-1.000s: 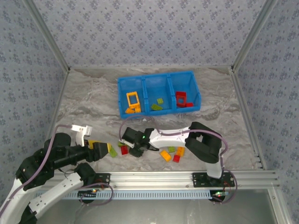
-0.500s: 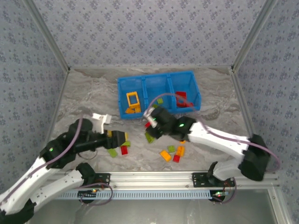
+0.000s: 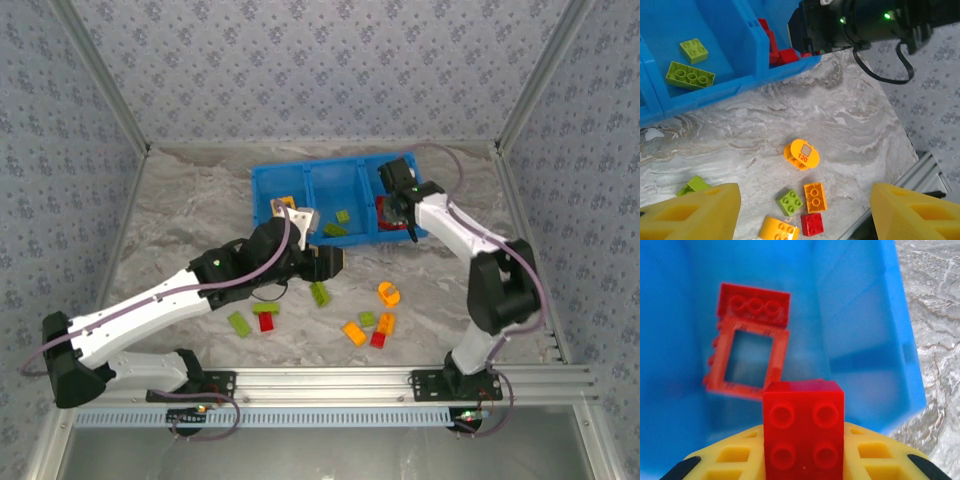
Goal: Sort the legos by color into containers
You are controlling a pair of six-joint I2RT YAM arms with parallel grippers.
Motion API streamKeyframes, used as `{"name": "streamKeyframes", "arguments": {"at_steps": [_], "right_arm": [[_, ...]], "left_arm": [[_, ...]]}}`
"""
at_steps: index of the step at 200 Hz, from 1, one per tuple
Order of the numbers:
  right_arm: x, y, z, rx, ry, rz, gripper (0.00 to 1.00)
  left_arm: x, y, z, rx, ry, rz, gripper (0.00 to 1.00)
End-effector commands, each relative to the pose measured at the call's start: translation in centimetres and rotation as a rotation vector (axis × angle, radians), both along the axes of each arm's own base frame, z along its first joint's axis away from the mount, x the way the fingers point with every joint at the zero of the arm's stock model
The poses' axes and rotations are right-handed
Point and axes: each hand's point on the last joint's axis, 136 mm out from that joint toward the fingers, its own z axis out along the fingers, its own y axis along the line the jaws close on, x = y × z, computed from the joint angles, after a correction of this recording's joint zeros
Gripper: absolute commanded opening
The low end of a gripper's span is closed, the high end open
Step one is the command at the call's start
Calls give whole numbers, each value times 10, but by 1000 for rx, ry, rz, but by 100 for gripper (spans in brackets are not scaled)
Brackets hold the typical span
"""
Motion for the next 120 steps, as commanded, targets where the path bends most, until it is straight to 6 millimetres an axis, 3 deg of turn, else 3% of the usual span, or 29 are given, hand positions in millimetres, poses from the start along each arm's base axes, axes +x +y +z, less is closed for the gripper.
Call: {"name": "streamKeyframes", "arguments": {"at_steps": [1,35,74,120], "right_arm": [[23,-16,1,-40,-6,-76,28],[44,-26,-28,-85,47,-125,30],[55,-19,-46,-71,68,-114,33],[56,-18,-46,-79,64,-121,55]], "left_arm": [[11,-8,28,-85,-49,51,68],[11,-7,15,-66,-33,62,68],[11,6,4,-13,-21,103,68],[5,26,-18,68,12,152,68]]}}
